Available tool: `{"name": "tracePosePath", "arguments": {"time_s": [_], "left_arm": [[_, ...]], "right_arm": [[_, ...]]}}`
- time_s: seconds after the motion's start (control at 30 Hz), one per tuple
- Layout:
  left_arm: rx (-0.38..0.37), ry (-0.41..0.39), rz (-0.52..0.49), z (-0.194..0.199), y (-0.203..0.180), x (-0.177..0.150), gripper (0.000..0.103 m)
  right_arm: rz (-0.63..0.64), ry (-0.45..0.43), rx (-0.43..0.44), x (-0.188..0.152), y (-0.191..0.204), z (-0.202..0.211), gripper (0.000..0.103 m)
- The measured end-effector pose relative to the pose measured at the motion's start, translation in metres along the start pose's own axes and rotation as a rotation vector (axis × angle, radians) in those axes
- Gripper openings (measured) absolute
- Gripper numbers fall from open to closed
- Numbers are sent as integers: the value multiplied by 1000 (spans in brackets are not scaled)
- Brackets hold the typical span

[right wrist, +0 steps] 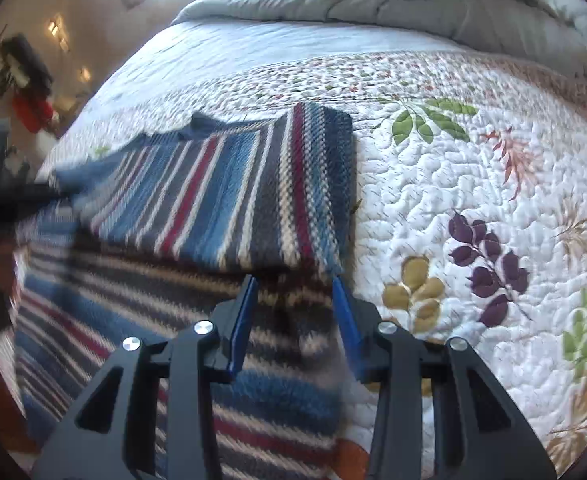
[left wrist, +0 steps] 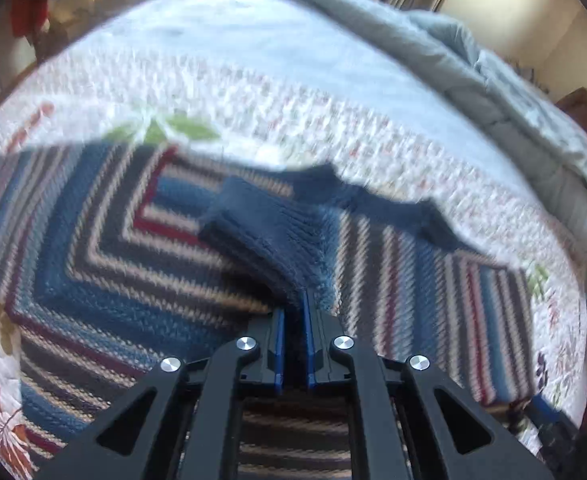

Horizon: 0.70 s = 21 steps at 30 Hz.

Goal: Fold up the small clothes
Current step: 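Grasp the other sleeve cuff with the left gripper, fold it across, release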

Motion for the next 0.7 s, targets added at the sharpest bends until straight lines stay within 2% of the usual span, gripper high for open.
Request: {"name": "tracePosePath", "arguments": {"time_s": [0.1, 0.17, 0.27, 0.33, 0.43, 0.5, 0.53, 0.57, 0.6, 0.67, 0.7], "left_arm": [[-7, 37, 19, -18, 5, -11, 10], [-18, 42, 28, -24, 6, -15, 13], [-31, 32, 26, -27, 9, -15, 17], [-30, 27, 18, -28, 9, -15, 17], [-19, 16, -1, -26, 10, -16, 20], [-17, 14, -13, -23, 7, -18, 26], [-22, 14, -21, -22, 6, -20, 33], [-20, 15, -33, -22, 3, -21, 36], [-1, 17, -47, -24, 2, -23, 36], [36, 14, -61, -29, 0, -25, 38], [46, 9, -67, -30, 0, -26, 39]], "right_arm": [[-70, 2, -9, 16, -10, -12, 42], [-102, 10, -21, 26, -19, -20, 51], [-177, 48, -4, 31, -31, -34, 49], [-211, 81, 18, 28, -35, -44, 38], [-174, 71, 20, 27, -33, -42, 22], [-172, 45, 29, 30, -30, -32, 17], [-171, 25, 41, 33, -28, -24, 16], [-166, 17, 42, 35, -27, -19, 16], [-165, 21, 26, 34, -28, -17, 15], [-180, 50, -46, 30, -37, -21, 5], [-179, 72, -119, 24, -47, -26, 4]]}}
Point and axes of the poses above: each gripper's, at about its wrist camera, not at the fingertips, and z roughly against the way its jaws point, y to its left, x to its top, the point moved 10 cm from there along -z, roughly the way its jaws point, and after that the axes turned 14 degrees about x, right-handed, at the moved point
